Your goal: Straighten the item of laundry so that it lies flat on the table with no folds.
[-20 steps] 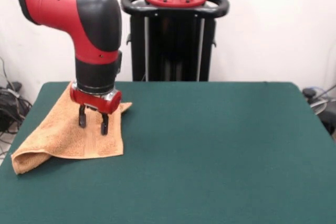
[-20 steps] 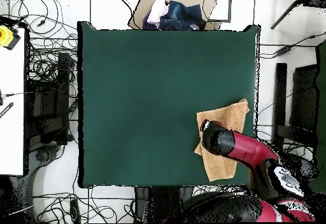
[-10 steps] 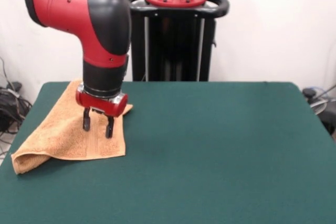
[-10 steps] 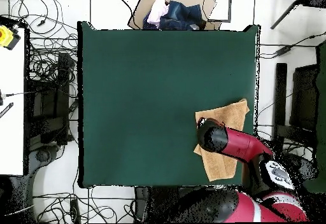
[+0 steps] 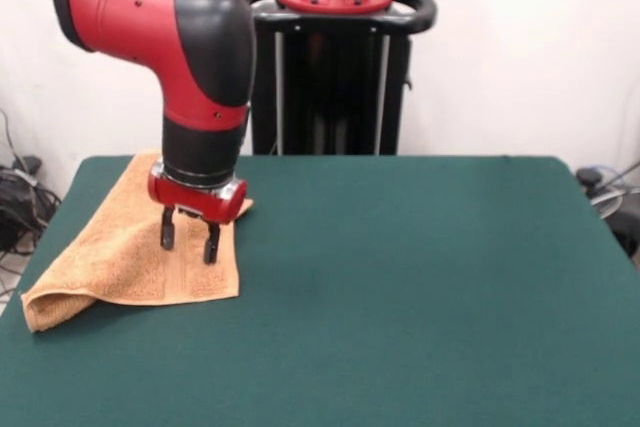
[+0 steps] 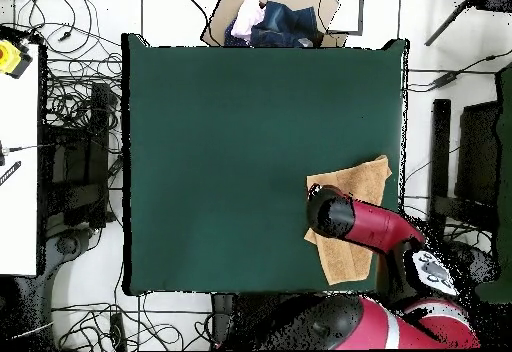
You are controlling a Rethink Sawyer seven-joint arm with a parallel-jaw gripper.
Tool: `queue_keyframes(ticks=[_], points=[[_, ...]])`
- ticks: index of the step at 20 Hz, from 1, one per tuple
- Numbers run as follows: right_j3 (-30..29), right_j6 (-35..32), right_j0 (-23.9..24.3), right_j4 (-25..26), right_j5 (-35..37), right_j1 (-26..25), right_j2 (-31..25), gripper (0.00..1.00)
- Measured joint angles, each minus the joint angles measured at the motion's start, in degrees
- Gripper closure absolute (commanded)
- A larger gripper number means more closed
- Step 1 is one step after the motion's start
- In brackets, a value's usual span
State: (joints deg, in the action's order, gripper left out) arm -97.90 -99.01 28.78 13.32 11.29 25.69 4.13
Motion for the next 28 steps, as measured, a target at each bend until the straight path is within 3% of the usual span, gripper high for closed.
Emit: queue_keyframes(ticks=[13,28], points=[[1.0,0.0,2.8,0.0,0.5,0.8,0.4,0.0],[9.2,0.0,-5.7,-4.8,0.9,-5.3,5.0,0.0]])
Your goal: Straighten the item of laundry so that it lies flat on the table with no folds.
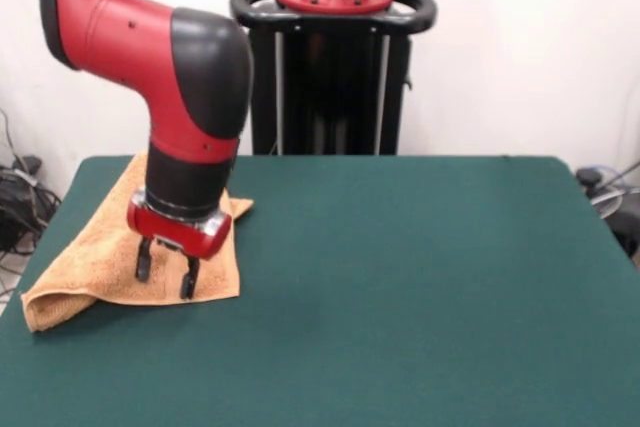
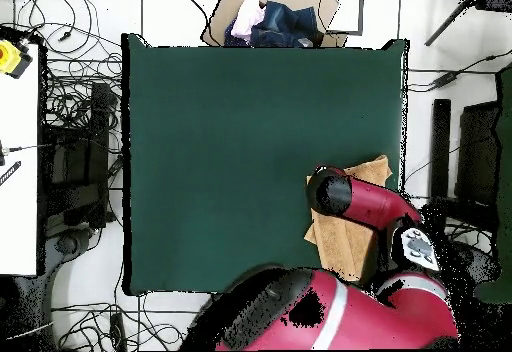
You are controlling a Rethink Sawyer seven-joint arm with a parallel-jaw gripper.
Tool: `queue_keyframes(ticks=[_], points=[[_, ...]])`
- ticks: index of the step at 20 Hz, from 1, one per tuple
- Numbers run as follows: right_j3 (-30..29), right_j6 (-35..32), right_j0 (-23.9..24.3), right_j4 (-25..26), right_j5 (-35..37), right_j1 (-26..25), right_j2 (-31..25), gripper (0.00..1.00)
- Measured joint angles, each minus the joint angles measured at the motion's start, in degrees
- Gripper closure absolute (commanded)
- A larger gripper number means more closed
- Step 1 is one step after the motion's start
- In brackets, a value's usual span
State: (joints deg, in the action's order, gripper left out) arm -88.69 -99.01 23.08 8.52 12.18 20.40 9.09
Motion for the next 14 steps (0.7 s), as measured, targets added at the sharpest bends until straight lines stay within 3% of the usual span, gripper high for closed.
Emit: queue_keyframes(ticks=[6,14], points=[[3.7,0.0,-4.4,-4.7,0.6,-3.6,4.0,0.0],[4.8,0.0,-6.6,-7.4,1.3,-4.9,6.4,0.0]])
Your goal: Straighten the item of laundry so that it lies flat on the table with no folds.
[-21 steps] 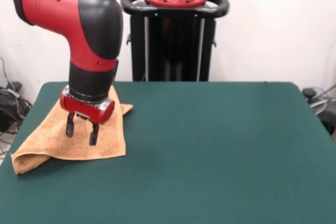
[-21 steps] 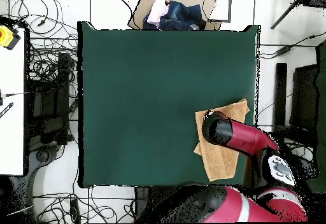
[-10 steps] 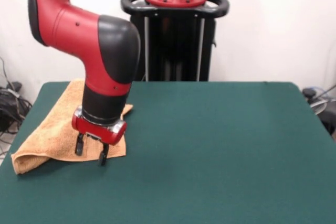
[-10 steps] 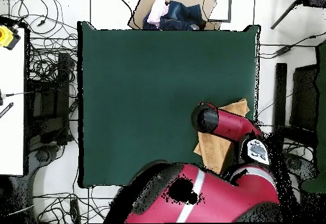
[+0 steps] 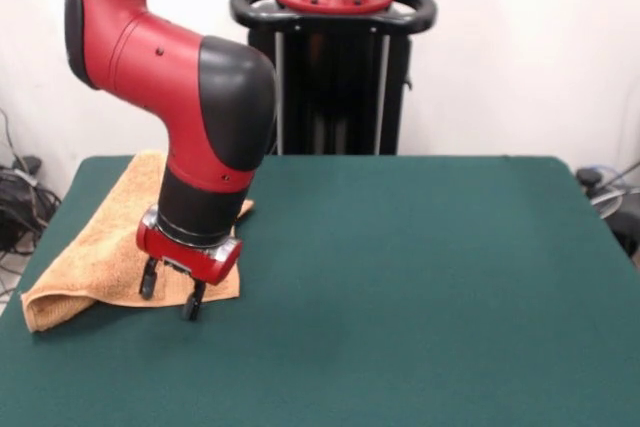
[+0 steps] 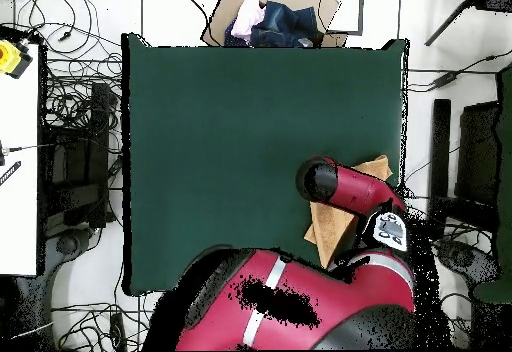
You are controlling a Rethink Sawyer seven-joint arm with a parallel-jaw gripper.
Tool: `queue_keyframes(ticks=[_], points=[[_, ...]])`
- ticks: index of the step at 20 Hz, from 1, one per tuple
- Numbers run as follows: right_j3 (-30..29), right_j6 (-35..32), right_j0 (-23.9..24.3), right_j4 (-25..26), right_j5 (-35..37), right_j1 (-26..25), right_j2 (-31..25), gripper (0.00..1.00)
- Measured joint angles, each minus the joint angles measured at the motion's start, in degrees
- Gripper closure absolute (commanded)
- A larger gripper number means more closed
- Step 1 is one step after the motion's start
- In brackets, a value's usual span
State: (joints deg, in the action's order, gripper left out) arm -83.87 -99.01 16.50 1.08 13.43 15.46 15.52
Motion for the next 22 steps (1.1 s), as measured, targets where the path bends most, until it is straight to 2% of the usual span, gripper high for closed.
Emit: queue_keyframes(ticks=[10,22], points=[[-0.3,0.0,0.7,-0.1,0.0,0.2,-0.1,0.0],[-3.7,0.0,3.2,-0.1,-1.8,1.6,-1.3,0.0]])
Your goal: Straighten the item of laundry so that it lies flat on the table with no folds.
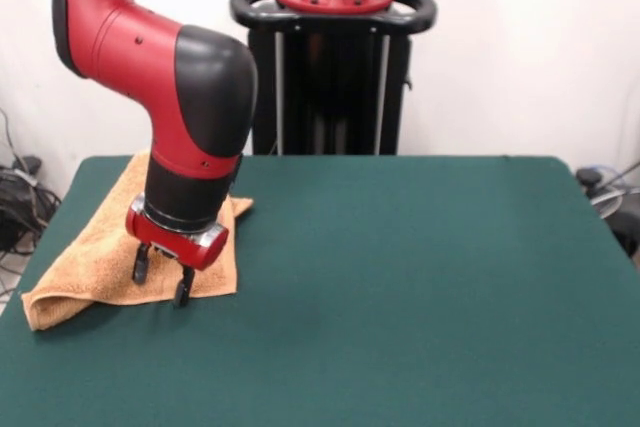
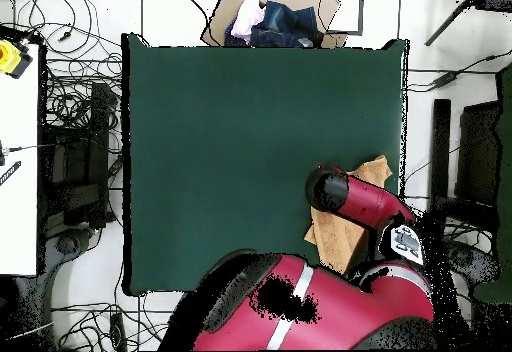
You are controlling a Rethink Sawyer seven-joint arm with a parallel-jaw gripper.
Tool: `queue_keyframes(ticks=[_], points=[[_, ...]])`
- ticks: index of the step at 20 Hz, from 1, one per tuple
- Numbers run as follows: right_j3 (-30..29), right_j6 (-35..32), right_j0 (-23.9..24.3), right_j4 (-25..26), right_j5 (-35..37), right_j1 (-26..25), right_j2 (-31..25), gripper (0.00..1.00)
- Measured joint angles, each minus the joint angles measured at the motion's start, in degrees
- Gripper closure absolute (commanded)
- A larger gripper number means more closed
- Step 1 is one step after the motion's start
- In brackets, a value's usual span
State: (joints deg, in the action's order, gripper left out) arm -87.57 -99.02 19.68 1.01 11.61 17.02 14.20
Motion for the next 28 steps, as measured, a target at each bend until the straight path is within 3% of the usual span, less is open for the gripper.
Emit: queue_keyframes(ticks=[24,25,28], points=[[-1.2,0.0,-0.5,0.0,-3.3,0.0,0.3,0.0],[-1.6,0.0,-0.7,0.0,-4.4,-0.1,0.4,1.0],[-1.8,0.0,-1.0,0.0,-4.9,-0.4,0.4,1.0]])
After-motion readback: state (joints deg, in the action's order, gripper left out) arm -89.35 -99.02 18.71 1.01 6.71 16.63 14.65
